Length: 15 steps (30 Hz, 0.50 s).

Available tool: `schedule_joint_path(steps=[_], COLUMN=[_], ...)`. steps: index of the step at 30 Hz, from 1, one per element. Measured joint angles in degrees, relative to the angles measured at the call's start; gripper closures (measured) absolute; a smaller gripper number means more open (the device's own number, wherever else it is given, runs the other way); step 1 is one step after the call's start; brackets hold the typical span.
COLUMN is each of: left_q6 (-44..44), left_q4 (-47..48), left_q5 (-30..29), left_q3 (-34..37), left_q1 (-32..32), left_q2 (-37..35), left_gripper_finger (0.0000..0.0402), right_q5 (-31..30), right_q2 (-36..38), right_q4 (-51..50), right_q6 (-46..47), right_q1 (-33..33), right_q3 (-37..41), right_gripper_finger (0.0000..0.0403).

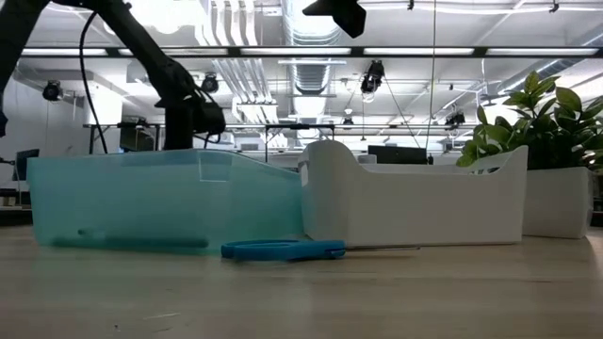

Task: Pick & Place Paint Supplies
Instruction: Put the green scissors into the white bin

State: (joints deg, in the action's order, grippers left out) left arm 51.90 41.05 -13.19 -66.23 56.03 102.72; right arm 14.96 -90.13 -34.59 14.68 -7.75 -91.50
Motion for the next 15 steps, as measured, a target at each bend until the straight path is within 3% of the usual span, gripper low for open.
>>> schedule_joint_path(steps=[10, 15], left_q6=[0.51, 0.52], left_q4=[-6.47, -8.43], left_q5=[0.79, 0.76], left_q3=[3.82, 4.02], left_q1=[0.9, 1.53], left_q2=[0.02, 0.04], left_gripper_finger=[0.0266, 0.0287], right_q5=[0.0, 0.0], right_q2=[0.0, 0.0], right_q4=[0.02, 0.02], right_q6=[-0.08, -0.09], right_q1=[-0.02, -0.02], right_q3=[0.0, 0.0], right_gripper_finger=[0.0198, 0.0198])
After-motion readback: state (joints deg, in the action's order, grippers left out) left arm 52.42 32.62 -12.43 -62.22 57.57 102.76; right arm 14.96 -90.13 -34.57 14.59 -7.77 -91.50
